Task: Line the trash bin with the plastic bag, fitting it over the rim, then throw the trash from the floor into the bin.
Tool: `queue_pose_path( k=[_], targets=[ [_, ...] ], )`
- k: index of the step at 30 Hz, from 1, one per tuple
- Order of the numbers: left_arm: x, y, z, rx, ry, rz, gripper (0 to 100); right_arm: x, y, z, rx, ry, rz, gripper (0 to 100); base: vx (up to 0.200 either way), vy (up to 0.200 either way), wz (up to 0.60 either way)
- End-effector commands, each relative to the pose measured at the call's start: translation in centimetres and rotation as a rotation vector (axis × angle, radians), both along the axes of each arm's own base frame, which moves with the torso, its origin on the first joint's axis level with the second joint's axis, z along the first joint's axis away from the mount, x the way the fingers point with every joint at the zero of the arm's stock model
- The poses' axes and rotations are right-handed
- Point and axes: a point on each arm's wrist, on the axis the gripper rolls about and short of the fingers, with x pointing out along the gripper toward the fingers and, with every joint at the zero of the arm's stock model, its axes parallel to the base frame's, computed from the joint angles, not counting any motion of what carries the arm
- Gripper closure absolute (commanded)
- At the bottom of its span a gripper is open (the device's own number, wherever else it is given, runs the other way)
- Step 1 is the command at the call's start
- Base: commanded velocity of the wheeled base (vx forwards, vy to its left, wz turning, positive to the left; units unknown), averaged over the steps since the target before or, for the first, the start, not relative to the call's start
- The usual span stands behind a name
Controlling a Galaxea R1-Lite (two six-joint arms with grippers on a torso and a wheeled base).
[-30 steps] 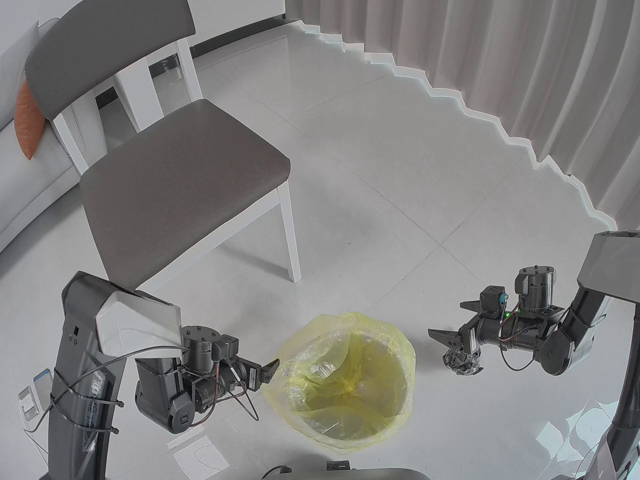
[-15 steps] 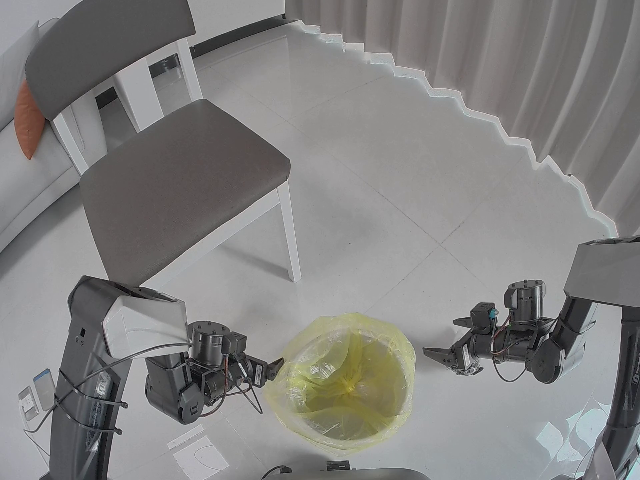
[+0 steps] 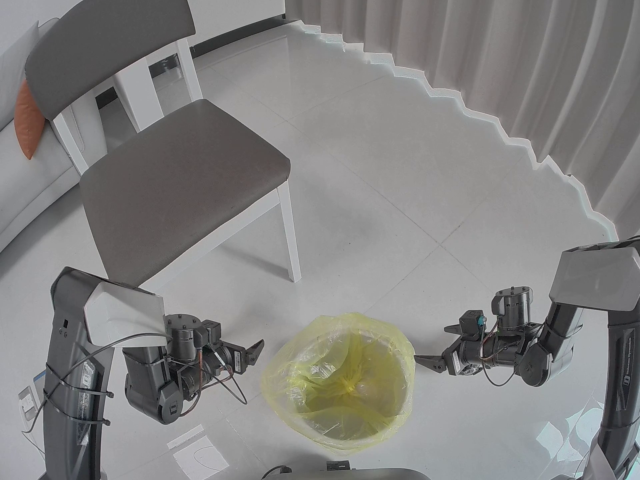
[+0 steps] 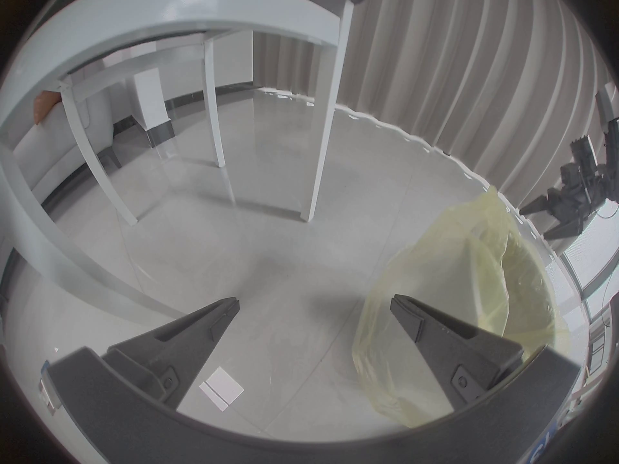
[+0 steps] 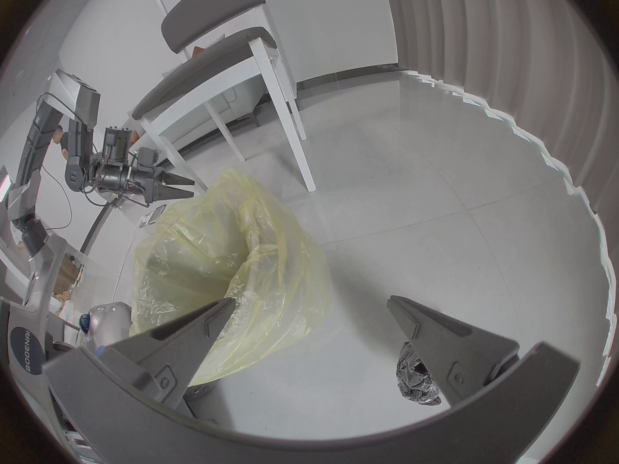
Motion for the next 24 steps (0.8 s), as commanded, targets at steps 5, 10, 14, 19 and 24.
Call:
queue_pose_path(
  k=[5, 10, 14, 19, 24],
  targets=[
    [-2.9, 1.0, 1.8, -0.041, 0.001, -0.032, 0, 1.6, 0.1, -1.6, -0.005, 0.009, -0.005, 0, 0.000, 0.000, 0.00],
    [-3.5, 1.1, 3.1, -0.054, -0.010, -0.037, 0, 2.2, 0.1, -2.4, -0.021, 0.029, -0.001, 0, 0.000, 0.000, 0.00],
    [-4.1, 0.9, 3.8, -0.074, -0.010, -0.087, 0, 3.2, 0.3, -3.0, -0.033, 0.035, 0.008, 0, 0.000, 0.000, 0.00],
    [-4.6, 0.6, 4.1, -0.080, -0.007, -0.115, 0, 4.6, 0.6, -3.5, -0.040, 0.059, 0.010, 0, 0.000, 0.000, 0.00],
    [-5.2, 0.0, 4.1, -0.092, 0.014, -0.172, 0, 5.6, 0.8, -4.0, -0.049, 0.087, 0.014, 0, 0.000, 0.000, 0.00]
  ],
)
